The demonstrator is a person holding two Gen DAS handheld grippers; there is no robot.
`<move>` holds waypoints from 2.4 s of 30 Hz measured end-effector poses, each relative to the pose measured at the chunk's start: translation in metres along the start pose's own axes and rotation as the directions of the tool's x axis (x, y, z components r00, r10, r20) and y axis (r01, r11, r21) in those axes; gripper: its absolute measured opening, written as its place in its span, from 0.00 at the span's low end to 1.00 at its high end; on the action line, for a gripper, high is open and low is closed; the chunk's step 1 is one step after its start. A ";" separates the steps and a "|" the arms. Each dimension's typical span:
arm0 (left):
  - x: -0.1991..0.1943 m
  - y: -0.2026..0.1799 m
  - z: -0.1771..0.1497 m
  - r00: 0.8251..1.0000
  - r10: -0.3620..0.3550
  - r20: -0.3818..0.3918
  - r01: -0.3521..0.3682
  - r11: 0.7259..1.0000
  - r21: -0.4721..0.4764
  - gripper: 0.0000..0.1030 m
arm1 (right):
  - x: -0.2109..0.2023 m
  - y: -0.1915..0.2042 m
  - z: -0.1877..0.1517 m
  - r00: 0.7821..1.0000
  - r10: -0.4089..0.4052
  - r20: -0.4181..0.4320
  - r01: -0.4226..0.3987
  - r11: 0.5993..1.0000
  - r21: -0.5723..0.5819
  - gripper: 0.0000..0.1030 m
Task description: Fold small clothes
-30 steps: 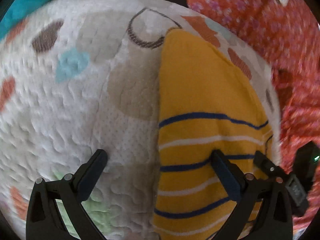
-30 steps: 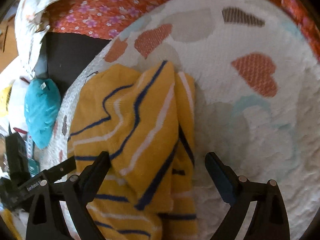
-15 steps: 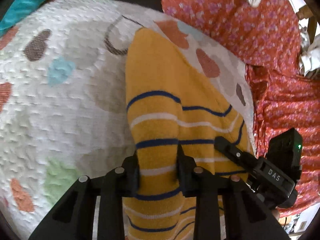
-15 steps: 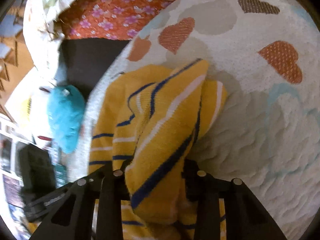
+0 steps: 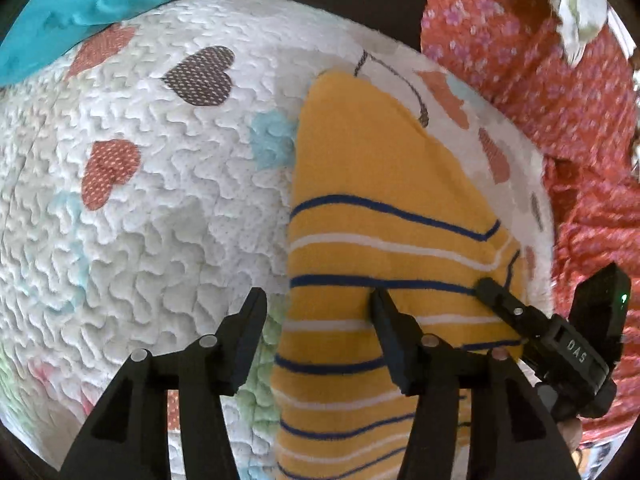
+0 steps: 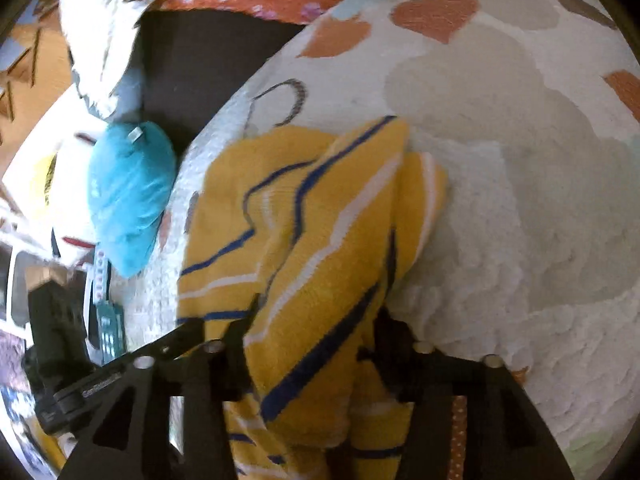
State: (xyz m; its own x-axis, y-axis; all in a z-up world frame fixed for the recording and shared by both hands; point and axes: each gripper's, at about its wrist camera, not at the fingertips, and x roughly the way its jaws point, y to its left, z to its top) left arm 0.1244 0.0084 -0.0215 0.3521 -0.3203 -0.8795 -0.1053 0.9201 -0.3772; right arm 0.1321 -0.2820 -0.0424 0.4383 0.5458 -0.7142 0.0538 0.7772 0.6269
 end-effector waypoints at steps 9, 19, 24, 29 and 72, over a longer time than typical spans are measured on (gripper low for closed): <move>-0.034 0.006 -0.030 0.992 0.083 0.095 -0.086 0.996 0.027 0.52 | -0.063 0.048 0.018 0.984 0.045 0.170 -0.024 0.992 -0.124 0.57; -0.046 0.016 -0.062 0.990 0.114 0.087 -0.117 0.992 0.035 0.53 | 0.009 0.024 0.036 0.987 -0.144 0.064 0.151 0.980 -0.127 0.43; -0.054 0.017 -0.080 0.982 0.150 0.118 -0.155 0.987 0.033 0.54 | -0.041 0.035 0.004 0.993 -0.064 0.104 0.077 0.989 -0.126 0.46; -0.055 0.013 -0.106 0.979 0.175 0.100 -0.179 0.983 0.031 0.54 | -0.035 0.024 -0.059 0.999 -0.042 0.021 0.044 0.990 -0.130 0.46; -0.107 -0.034 -0.261 0.921 0.277 0.272 -0.322 0.937 0.136 0.74 | -0.111 0.007 -0.243 0.861 -0.436 0.263 0.496 0.833 -0.244 0.73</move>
State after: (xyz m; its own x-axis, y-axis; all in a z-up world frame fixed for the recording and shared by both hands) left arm -0.1524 -0.0478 0.0100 0.5486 0.0213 -0.8358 -0.0856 0.9959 -0.0307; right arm -0.1339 -0.2616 -0.0345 0.5895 0.0491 -0.8062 0.0430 0.9948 0.0921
